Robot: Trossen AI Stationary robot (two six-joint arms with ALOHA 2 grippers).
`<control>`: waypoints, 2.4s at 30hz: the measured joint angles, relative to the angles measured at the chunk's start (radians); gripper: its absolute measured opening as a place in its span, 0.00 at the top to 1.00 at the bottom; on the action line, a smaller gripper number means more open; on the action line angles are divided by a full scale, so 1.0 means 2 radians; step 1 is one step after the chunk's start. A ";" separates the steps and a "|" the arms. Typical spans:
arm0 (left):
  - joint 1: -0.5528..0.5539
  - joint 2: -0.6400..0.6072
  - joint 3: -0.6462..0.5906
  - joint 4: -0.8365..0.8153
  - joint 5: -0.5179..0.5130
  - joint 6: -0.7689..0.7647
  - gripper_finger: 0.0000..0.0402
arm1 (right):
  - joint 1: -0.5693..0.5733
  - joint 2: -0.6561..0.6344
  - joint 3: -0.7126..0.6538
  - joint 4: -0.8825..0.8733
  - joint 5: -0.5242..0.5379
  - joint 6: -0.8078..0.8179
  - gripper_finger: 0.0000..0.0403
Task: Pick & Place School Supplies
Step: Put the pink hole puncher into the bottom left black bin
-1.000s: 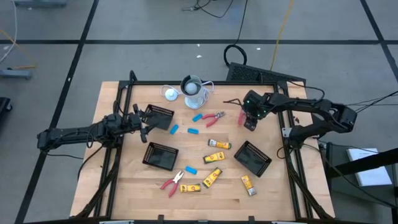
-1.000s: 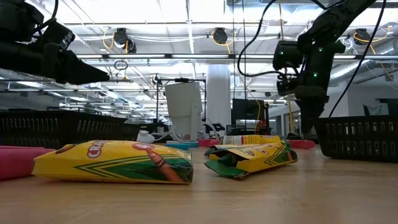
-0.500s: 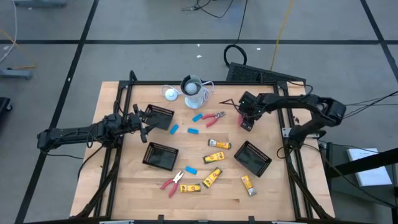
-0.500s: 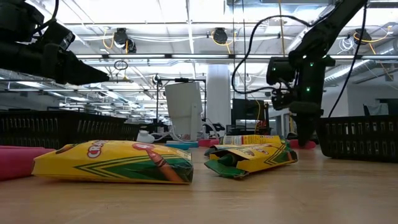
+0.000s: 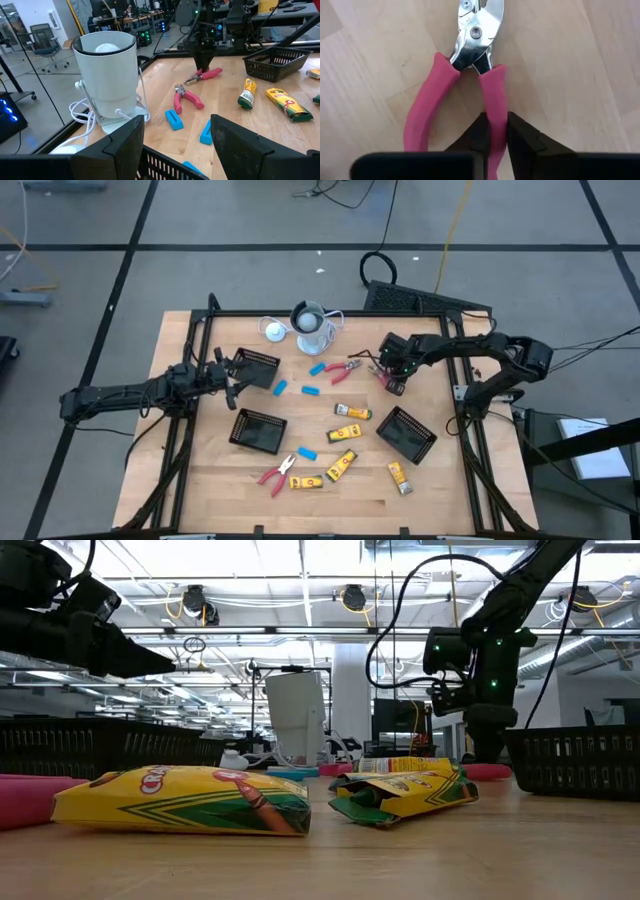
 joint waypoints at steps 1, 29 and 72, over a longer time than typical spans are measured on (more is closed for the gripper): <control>0.000 0.000 0.000 0.000 0.000 0.000 0.42 | 0.004 0.000 0.000 0.001 0.003 -0.002 0.93; 0.000 0.000 0.000 -0.004 -0.004 -0.001 0.42 | 0.157 -0.148 0.038 -0.080 0.126 0.051 0.93; 0.000 0.000 0.000 -0.022 -0.005 -0.021 0.42 | 0.511 -0.087 0.079 -0.214 0.099 0.448 0.93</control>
